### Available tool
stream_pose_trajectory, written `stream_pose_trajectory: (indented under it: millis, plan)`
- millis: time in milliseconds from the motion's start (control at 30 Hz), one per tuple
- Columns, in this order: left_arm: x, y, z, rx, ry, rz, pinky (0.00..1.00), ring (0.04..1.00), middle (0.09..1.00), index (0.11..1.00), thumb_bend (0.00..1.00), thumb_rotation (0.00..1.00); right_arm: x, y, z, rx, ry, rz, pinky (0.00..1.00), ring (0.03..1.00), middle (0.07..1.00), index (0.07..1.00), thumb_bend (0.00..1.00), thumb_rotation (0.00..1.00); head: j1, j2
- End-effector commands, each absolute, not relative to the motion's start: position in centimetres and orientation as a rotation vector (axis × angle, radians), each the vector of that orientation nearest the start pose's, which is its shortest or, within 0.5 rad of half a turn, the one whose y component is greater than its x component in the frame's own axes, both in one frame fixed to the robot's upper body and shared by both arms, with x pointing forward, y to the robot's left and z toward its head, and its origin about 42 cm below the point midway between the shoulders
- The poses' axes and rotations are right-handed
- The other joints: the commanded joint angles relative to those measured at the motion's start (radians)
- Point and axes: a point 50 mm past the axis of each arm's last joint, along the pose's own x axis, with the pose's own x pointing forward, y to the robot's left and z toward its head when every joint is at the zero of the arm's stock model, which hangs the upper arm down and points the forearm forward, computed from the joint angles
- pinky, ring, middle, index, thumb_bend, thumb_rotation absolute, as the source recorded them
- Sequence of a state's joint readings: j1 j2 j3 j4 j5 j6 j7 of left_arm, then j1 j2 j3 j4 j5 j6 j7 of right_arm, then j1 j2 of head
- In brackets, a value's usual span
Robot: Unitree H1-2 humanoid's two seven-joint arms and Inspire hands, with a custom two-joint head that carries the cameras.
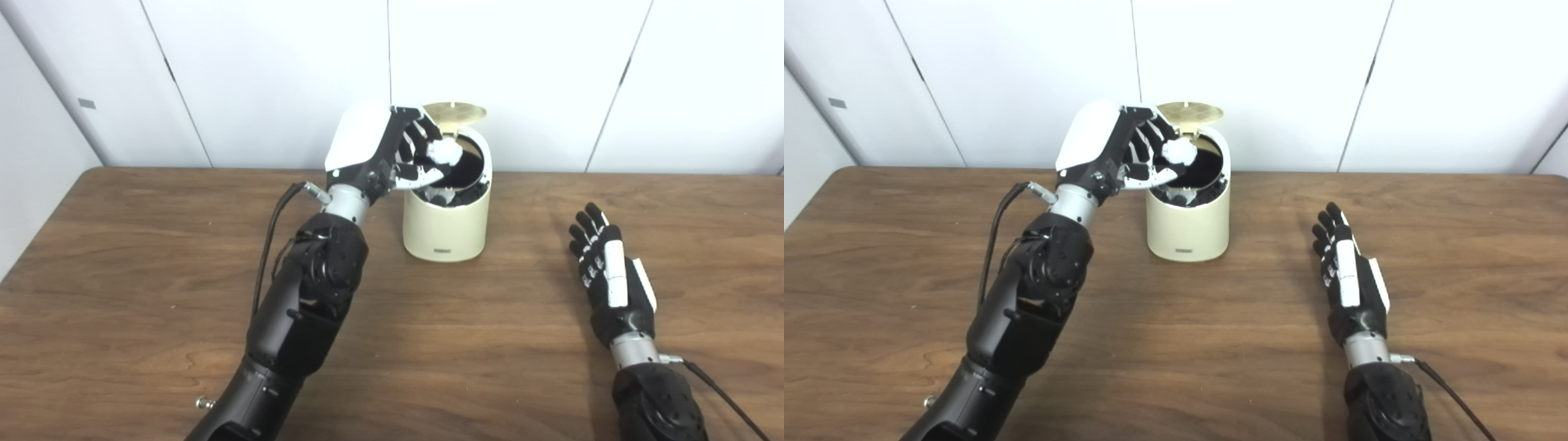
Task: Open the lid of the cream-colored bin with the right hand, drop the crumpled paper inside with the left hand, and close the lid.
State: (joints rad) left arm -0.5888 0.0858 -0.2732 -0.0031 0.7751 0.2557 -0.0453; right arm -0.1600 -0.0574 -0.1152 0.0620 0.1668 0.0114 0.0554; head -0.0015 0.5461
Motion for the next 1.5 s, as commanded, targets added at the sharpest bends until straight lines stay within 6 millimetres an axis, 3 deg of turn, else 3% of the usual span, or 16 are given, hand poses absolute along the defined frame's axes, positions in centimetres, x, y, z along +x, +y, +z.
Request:
stream_pose_trajectory:
  millis: [0, 467, 700, 867, 933, 1067, 1133, 1200, 1467]
  plan:
    - [42.4, 11.0, 31.3, 0.917, -0.548, -0.031, 0.27, 0.389, 0.493, 0.535, 0.47, 0.0, 33.4, -24.6, 12.9, 0.124, -0.114, -0.014, 0.99, 0.961, 0.961, 0.96, 0.56, 0.94, 0.001, 0.0]
    - [43.5, 10.2, 30.7, 0.971, -0.544, -0.041, 0.31, 0.388, 0.468, 0.535, 0.47, 0.0, 33.3, -24.8, 12.9, 0.123, -0.112, -0.01, 0.98, 0.958, 0.956, 0.957, 0.57, 0.95, 0.0, 0.002]
    - [44.0, 9.9, 30.3, 1.007, -0.526, -0.036, 0.29, 0.415, 0.526, 0.505, 0.47, 0.0, 33.2, -25.2, 12.9, 0.125, -0.105, -0.004, 0.99, 0.961, 0.954, 0.962, 0.57, 0.94, 0.01, 0.008]
    - [43.9, 10.0, 30.4, 1.093, -0.512, -0.014, 0.33, 0.452, 0.553, 0.483, 0.47, 0.0, 33.1, -25.4, 12.9, 0.135, -0.103, -0.004, 1.0, 0.963, 0.953, 0.965, 0.57, 0.93, 0.016, 0.008]
    - [43.8, 10.0, 30.6, 1.126, -0.506, -0.007, 0.44, 0.457, 0.557, 0.473, 0.49, 0.0, 33.1, -25.4, 12.8, 0.133, -0.102, -0.008, 0.99, 0.955, 0.944, 0.955, 0.58, 0.93, 0.016, 0.009]
    - [43.6, 9.9, 30.8, 1.163, -0.517, 0.016, 0.47, 0.467, 0.552, 0.467, 0.5, 0.0, 33.0, -25.6, 12.8, 0.13, -0.101, -0.007, 0.97, 0.947, 0.939, 0.954, 0.58, 0.93, 0.02, 0.01]
    - [43.6, 9.8, 30.8, 1.172, -0.515, 0.023, 0.5, 0.585, 0.555, 0.469, 0.51, 0.0, 33.0, -25.7, 12.8, 0.132, -0.098, -0.007, 0.97, 0.946, 0.938, 0.955, 0.58, 0.92, 0.022, 0.012]
    - [43.6, 9.7, 30.9, 1.174, -0.511, 0.027, 0.53, 0.629, 0.629, 0.486, 0.52, 0.04, 33.0, -25.7, 12.8, 0.134, -0.097, -0.008, 0.97, 0.942, 0.933, 0.952, 0.58, 0.92, 0.023, 0.012]
    - [43.6, 9.6, 30.8, 1.194, -0.516, 0.036, 0.55, 0.652, 0.676, 0.494, 0.52, 0.05, 33.0, -25.9, 12.8, 0.135, -0.098, -0.005, 0.96, 0.945, 0.931, 0.95, 0.56, 0.92, 0.028, 0.013]
